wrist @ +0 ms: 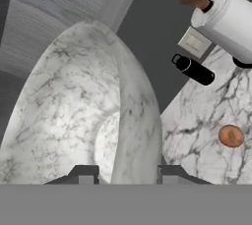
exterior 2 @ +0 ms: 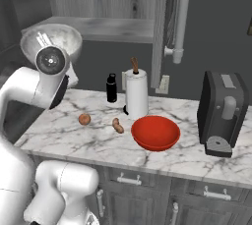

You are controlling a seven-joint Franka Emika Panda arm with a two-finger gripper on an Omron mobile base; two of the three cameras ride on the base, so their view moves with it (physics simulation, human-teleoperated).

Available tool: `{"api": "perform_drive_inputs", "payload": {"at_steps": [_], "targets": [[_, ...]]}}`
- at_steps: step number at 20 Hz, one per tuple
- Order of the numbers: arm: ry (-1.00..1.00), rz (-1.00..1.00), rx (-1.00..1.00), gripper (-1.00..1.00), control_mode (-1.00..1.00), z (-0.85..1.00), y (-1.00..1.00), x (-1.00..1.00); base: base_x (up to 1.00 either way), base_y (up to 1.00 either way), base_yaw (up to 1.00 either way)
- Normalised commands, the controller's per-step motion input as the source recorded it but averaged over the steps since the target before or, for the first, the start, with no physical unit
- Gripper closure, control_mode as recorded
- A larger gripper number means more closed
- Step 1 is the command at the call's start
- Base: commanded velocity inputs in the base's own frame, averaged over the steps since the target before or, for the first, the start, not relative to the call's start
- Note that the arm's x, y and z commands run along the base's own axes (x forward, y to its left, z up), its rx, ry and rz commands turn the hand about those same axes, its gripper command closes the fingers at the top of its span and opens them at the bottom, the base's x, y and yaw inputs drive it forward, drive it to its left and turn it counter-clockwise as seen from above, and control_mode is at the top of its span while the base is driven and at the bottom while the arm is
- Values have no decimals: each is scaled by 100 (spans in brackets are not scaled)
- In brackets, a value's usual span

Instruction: Pick both bowls and place them on the counter. Then place the onion in one bowl and place the potato in the other bowl.

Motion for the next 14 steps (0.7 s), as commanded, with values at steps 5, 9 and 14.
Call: {"api": "perform_drive_inputs", "payload": {"at_steps": [5, 9, 14], "targets": [[0, 8, 0, 100, -100, -40, -7, -73, 0, 0, 0], [1, 10, -5, 100, -100, -40, 0, -45, 0, 0, 0], [7, 11, -10, 100, -100, -53, 0, -15, 0, 0, 0]]}}
